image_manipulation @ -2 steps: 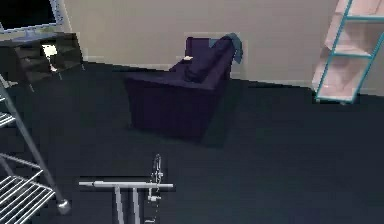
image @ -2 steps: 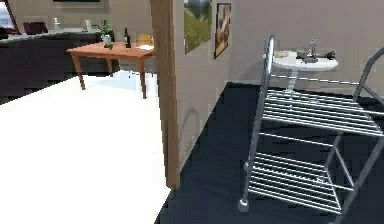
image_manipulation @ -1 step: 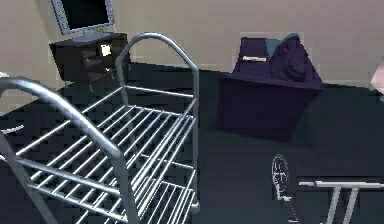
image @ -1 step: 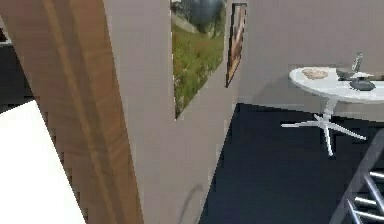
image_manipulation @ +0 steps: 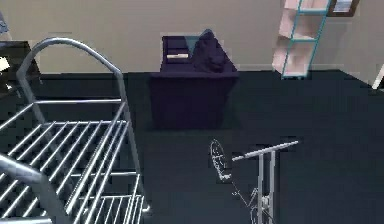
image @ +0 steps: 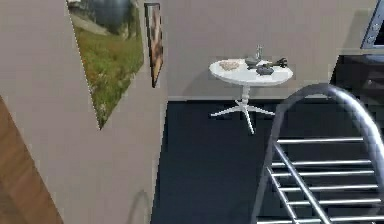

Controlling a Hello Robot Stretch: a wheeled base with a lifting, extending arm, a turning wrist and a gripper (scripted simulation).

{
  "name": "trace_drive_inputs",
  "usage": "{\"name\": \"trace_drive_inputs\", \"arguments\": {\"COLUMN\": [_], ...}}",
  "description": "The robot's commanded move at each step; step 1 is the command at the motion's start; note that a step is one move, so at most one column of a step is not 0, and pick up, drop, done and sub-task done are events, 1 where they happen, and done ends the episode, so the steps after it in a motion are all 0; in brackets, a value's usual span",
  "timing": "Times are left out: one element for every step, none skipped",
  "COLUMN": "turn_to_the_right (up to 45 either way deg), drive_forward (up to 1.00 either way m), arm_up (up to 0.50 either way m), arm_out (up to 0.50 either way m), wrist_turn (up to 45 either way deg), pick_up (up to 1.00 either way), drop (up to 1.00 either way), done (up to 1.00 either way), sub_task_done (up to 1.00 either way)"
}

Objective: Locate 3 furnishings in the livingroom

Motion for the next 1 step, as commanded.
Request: {"name": "trace_drive_inputs", "arguments": {"turn_to_the_right": [0.0], "drive_forward": [0.10], "arm_up": [0.00], "arm_out": [0.00], "wrist_turn": [0.0], "pick_up": [0.00], "drop": [0.00], "done": [0.00], "sub_task_done": [0.00]}}
